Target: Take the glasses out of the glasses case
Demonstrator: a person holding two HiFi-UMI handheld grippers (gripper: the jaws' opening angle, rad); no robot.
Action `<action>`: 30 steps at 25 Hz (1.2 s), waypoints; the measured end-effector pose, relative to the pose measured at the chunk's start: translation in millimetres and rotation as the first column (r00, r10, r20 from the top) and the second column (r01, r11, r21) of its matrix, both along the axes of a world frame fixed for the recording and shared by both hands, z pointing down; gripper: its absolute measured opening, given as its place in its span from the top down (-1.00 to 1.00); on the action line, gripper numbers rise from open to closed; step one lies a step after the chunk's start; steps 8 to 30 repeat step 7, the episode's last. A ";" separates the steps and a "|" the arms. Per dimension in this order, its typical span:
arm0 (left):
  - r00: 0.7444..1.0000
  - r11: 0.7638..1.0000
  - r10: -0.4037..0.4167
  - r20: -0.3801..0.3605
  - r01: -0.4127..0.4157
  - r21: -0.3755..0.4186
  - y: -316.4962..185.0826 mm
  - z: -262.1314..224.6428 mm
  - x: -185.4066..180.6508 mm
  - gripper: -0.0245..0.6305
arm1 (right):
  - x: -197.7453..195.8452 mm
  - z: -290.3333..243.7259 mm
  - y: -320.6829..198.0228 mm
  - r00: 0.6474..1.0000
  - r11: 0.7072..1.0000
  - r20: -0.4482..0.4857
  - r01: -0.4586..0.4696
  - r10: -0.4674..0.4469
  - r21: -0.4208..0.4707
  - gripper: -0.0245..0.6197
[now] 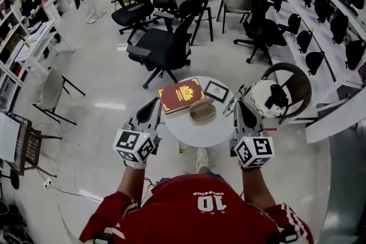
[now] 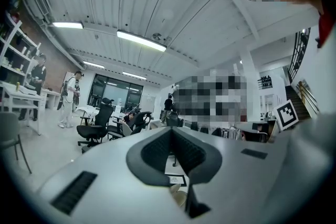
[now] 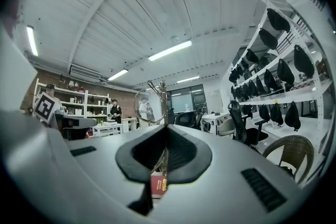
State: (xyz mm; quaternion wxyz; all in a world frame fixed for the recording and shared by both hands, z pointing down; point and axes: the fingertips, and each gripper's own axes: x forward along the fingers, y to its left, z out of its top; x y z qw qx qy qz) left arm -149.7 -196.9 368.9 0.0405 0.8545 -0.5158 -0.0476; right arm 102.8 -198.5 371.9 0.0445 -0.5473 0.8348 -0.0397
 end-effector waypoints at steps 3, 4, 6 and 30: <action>1.000 1.000 -0.003 -0.002 0.003 0.001 -0.8 0.0 -0.7 0.90 | -1.1 0.2 -1.4 1.000 1.000 -0.002 0.003 -0.003 0.000 0.86; 1.000 1.000 -0.004 -0.002 0.004 0.002 -1.4 0.1 -1.4 0.90 | -1.5 0.4 -2.1 1.000 1.000 -0.004 0.004 -0.004 0.000 0.86; 1.000 1.000 -0.007 -0.004 0.007 0.004 -2.4 0.1 -2.6 0.90 | -2.5 1.1 -3.4 1.000 1.000 -0.008 0.005 -0.005 0.001 0.86; 1.000 1.000 -0.009 -0.005 0.009 0.004 -2.8 0.1 -3.2 0.90 | -3.0 1.5 -4.0 1.000 1.000 -0.011 0.005 -0.005 0.001 0.86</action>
